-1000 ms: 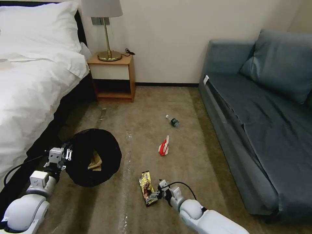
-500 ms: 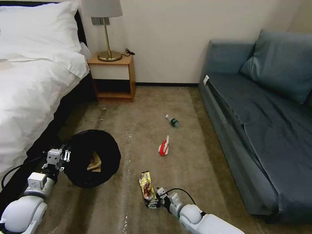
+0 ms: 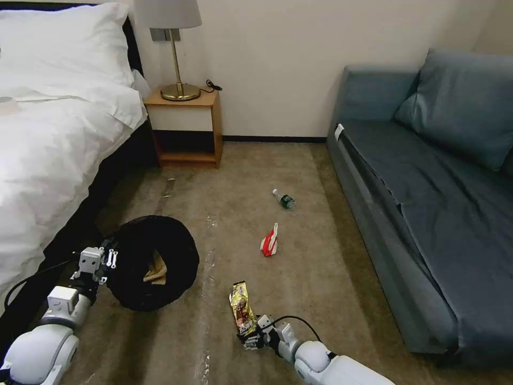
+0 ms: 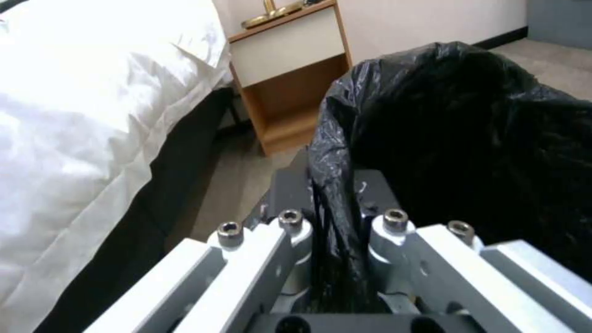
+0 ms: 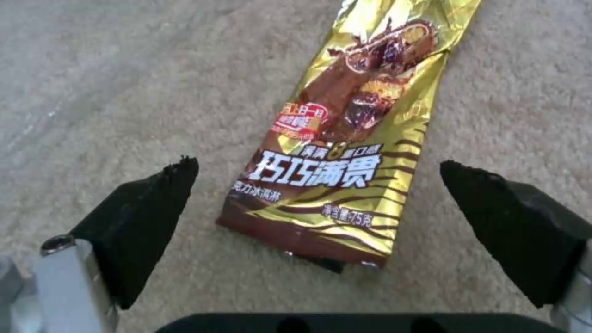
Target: Pick up the trash bin, then pick up the garbage on the floor and place it into the trash bin.
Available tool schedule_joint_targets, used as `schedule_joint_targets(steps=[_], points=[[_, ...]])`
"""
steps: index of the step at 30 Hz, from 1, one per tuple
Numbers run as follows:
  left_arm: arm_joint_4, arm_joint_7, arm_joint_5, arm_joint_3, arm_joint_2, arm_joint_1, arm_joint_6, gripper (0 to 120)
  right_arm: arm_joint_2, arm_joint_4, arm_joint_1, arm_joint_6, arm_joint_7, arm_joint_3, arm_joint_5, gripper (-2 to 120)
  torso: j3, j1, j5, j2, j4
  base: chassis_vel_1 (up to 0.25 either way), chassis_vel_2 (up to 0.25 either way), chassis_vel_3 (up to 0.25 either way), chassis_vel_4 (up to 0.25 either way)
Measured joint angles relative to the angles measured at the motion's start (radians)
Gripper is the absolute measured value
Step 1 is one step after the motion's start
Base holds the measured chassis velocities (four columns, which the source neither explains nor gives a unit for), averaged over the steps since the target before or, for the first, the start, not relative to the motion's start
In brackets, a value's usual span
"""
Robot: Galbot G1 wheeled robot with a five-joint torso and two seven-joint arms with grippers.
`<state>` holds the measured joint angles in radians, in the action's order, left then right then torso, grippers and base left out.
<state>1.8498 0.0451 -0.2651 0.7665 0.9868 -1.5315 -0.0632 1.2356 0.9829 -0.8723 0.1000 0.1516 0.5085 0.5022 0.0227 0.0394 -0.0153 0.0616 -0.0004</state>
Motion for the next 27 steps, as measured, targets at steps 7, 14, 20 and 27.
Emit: schedule_joint_targets(steps=[7, 14, 20, 27], points=[[-0.008, 0.001, 0.000, -0.007, -0.001, 0.008, -0.001, 7, 0.011, -0.018, 0.003, 0.012, 0.015, 0.000, 0.000, 99, 0.000, 0.000, 0.0000, 0.000, 0.0000, 0.000, 0.000, 0.000, 0.000], [-0.019, 0.001, -0.007, -0.016, -0.005, 0.020, -0.002, 7, 0.030, -0.065, 0.010, 0.037, 0.046, 0.001, 0.001, 89, 0.000, 0.000, 0.0000, 0.000, 0.0001, 0.000, 0.000, 0.000, 0.000], [-0.026, 0.002, -0.009, -0.017, -0.006, 0.024, -0.004, 7, 0.037, -0.083, 0.013, 0.048, 0.064, 0.000, 0.001, 73, 0.000, 0.000, 0.0000, 0.000, 0.0000, 0.000, 0.000, 0.000, 0.000], [-0.032, 0.003, -0.012, -0.018, -0.011, 0.031, -0.006, 7, 0.045, -0.096, 0.020, 0.055, 0.076, 0.001, 0.002, 42, 0.000, 0.000, 0.0000, 0.000, 0.0001, 0.000, 0.000, 0.000, 0.000]])
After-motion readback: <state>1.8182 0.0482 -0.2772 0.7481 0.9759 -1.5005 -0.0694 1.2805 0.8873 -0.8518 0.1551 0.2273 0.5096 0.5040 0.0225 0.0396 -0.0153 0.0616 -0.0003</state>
